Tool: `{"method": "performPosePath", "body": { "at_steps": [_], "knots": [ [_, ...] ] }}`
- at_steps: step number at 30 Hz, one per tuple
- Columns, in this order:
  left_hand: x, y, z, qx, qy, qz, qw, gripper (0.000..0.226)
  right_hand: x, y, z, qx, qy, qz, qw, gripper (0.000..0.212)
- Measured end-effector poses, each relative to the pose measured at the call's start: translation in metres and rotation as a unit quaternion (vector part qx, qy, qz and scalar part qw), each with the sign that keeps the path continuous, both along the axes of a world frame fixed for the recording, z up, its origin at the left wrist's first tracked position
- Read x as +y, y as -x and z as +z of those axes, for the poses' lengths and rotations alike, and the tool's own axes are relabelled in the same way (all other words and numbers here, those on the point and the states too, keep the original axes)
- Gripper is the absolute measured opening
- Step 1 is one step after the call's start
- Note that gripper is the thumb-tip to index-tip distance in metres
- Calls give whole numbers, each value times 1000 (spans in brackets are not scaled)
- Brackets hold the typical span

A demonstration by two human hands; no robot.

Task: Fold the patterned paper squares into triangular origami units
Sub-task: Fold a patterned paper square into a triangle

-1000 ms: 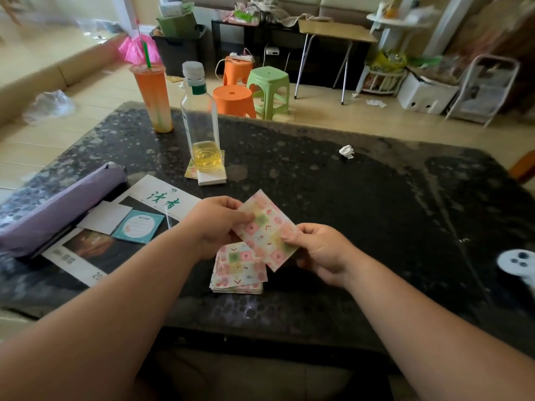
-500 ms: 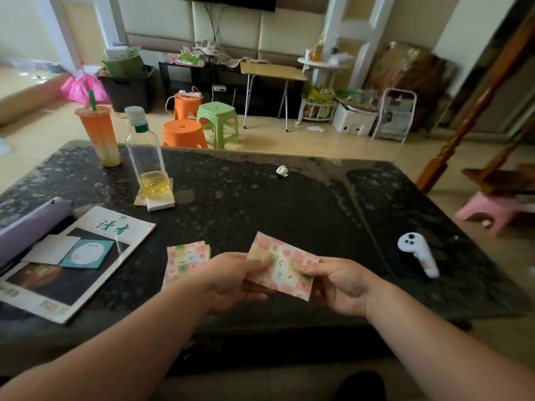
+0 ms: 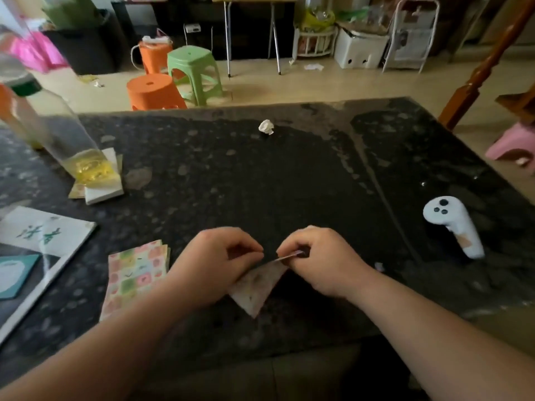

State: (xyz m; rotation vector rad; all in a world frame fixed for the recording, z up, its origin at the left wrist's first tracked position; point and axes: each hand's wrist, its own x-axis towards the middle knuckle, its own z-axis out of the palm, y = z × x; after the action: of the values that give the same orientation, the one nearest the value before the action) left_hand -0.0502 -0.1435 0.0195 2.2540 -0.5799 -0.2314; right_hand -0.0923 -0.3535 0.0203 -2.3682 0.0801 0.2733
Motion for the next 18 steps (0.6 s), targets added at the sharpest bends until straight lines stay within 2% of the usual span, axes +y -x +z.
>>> {"method": "performPosePath", "body": {
  "at_steps": [2, 4, 5, 7, 8, 10, 15, 18],
  "knots": [
    [-1, -15, -2, -68, 4, -69, 995, 24, -7, -7, -13, -116, -24, -6, 993, 27],
    [-2, -25, -4, -71, 2, -103, 992, 52, -9, -9, -19, -212, -51, -19, 976, 32],
    [-5, -27, -5, -88, -8, -115, 989, 55, -9, -11, -20, -242, -61, -22, 968, 31],
    [-12, -28, -13, -176, 1, -124, 977, 35, -8, -14, -21, -270, -68, -18, 960, 29],
    [-15, -29, -19, -225, 22, -113, 967, 24, -9, -16, -23, -270, -66, -8, 961, 29],
    [-16, -31, -33, -276, 29, -89, 956, 17, -12, -20, -32, -262, -36, 26, 964, 28],
    [-3, -24, -69, -249, -112, -99, 957, 22, -16, -18, -55, -162, 92, 68, 980, 15],
    [1, -14, -75, -245, -134, -112, 954, 22, -17, -12, -53, -115, 98, 69, 986, 14]
  ]
}}
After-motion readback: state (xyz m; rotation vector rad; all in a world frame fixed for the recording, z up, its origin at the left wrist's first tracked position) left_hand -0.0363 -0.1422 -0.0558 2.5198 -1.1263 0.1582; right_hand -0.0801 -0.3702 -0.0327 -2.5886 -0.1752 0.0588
